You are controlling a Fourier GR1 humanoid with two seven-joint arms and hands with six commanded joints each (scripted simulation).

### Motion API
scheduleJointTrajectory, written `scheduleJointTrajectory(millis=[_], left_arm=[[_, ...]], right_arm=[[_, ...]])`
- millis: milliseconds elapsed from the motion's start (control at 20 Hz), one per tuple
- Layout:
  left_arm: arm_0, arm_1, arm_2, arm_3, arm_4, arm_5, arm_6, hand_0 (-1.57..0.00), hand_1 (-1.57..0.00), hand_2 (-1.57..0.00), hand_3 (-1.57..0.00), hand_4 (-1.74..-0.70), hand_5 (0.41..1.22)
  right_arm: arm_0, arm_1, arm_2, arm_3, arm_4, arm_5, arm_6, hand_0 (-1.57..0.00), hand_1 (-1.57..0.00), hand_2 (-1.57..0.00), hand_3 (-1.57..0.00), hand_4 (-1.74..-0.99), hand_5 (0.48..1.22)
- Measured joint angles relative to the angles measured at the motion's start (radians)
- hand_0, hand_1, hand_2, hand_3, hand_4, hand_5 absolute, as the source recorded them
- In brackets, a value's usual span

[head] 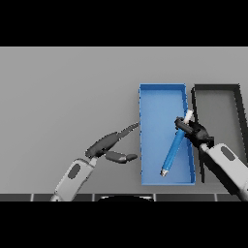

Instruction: Pick up the blue pipe and place it into the blue bin.

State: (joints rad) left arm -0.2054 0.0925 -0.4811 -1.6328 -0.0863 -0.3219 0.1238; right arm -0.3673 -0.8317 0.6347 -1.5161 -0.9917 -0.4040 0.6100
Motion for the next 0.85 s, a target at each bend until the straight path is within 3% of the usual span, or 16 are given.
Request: scheduleJointTrajectory(millis=[200,300,350,550,650,850], left_arm=[[0.009,0.008,0.001,0.004,-0.001,-0.004,-0.013,0.00,0.00,0.00,0.00,-0.88,0.480],[0.003,0.010,0.007,0.009,0.002,-0.005,-0.011,0.00,0.00,0.00,0.00,-0.88,0.476],[0.007,0.010,0.004,0.008,-0.001,-0.005,-0.015,0.00,0.00,0.00,0.00,-0.88,0.474],[0.013,0.002,-0.005,-0.006,-0.004,0.003,-0.003,0.00,0.00,0.00,0.00,-0.88,0.476],[0.008,0.011,0.003,-0.003,-0.001,-0.002,0.002,0.00,0.00,0.00,0.00,-0.89,0.478],[0.010,0.004,-0.002,0.011,-0.009,0.001,-0.009,0.00,0.00,0.00,0.00,-0.89,0.480]], right_arm=[[-0.041,-0.019,0.072,0.023,0.044,0.018,-0.002,-0.07,-0.07,-0.06,-0.04,-1.131,0.829],[-0.041,-0.019,0.086,0.019,0.061,0.009,0.000,-0.38,-0.18,-0.08,-0.03,-1.144,0.792],[-0.039,-0.016,0.088,0.024,0.062,0.010,-0.004,-0.30,-0.15,-0.07,-0.02,-1.152,0.778],[-0.028,-0.028,0.074,0.022,0.044,0.046,-0.024,-0.12,-0.06,-0.03,-0.01,-1.154,0.809],[-0.021,-0.016,0.065,0.019,0.035,0.038,-0.048,-0.21,-0.10,-0.02,0.00,-1.152,0.804],[-0.025,-0.016,0.081,0.018,0.051,0.041,-0.039,-0.21,-0.10,-0.02,0.00,-1.152,0.798]])
